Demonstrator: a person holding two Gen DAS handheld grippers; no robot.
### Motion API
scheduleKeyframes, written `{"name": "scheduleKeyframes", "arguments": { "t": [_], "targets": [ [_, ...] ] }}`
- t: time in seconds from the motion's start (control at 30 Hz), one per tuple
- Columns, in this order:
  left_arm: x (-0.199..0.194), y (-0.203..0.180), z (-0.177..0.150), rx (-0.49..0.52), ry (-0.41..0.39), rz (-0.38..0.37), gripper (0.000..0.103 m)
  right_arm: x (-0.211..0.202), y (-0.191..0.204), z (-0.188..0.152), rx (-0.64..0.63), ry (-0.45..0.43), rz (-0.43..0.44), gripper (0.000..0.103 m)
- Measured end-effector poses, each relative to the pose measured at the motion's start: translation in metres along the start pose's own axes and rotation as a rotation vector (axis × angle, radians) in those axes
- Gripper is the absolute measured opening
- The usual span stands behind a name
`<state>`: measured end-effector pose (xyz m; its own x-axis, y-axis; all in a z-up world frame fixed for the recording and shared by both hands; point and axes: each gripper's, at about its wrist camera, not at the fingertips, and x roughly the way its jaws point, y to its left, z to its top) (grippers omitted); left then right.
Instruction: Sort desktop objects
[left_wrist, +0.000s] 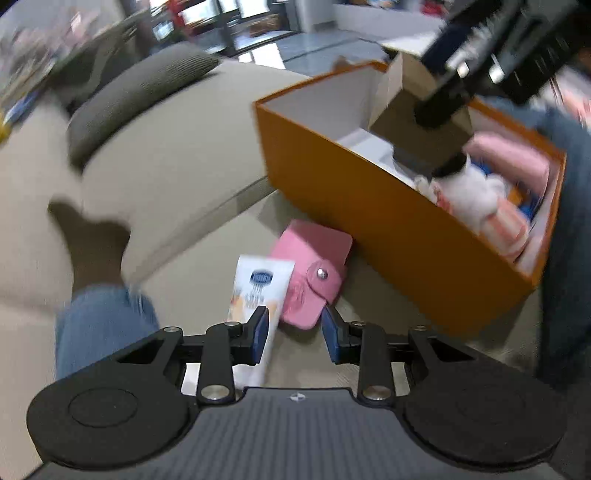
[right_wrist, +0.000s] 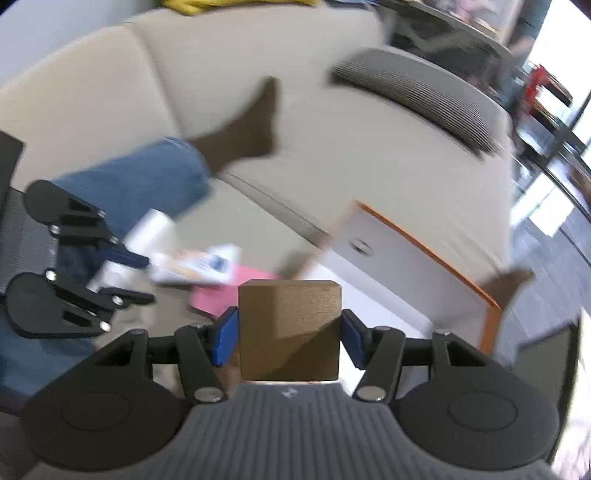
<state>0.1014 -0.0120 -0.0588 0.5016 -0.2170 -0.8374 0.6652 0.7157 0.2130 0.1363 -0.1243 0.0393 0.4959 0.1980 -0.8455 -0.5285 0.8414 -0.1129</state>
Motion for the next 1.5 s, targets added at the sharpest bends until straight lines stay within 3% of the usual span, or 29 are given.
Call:
{"name": "scheduleKeyframes", "arguments": {
  "t": [0.13,0.37,0.4,0.47,0.6,0.8,1.03,1.17,1.23,1.4,1.5],
  "targets": [
    [0.029,-0.02,0.01,0.159,0.031,-0.01,0.037,0.01,-0.026,-0.023,0.072,0.016,-0.03,0.06],
    [0.068,-0.047,0.019,0.347,0.098,0.002,0.037,0.023,-0.057,-0.046,0.146,-0.016,0.025,0.06],
    [0.075,-0.049,0.02,0.359,0.108,0.005,0.038,0.024,-0.06,-0.047,0.15,-0.019,0.035,0.06],
    [0.082,-0.054,0.021,0.388,0.117,0.028,0.051,0.029,-0.066,-0.05,0.158,-0.018,0.048,0.06],
    [0.092,-0.057,0.025,0.442,0.14,0.076,0.054,0.036,-0.078,-0.053,0.162,-0.029,0.047,0.06],
    [0.1,-0.06,0.025,0.489,0.14,0.091,0.062,0.035,-0.094,-0.058,0.199,-0.06,0.054,0.06],
    [0.092,-0.041,0.031,0.361,0.119,0.036,0.053,0.038,-0.1,-0.064,0.237,-0.058,0.057,0.06],
    [0.08,-0.04,0.036,0.325,0.106,0.038,0.037,0.033,-0.099,-0.066,0.244,-0.07,0.051,0.06],
    [0.075,-0.036,0.04,0.283,0.11,0.038,0.037,0.027,-0.099,-0.068,0.249,-0.08,0.045,0.06],
    [0.06,-0.004,0.051,0.033,0.112,-0.023,0.036,0.013,-0.102,-0.075,0.277,-0.103,0.013,0.06],
    [0.044,0.028,0.052,-0.205,0.105,-0.134,0.036,0.004,-0.107,-0.08,0.308,-0.117,0.001,0.06]
  ]
}}
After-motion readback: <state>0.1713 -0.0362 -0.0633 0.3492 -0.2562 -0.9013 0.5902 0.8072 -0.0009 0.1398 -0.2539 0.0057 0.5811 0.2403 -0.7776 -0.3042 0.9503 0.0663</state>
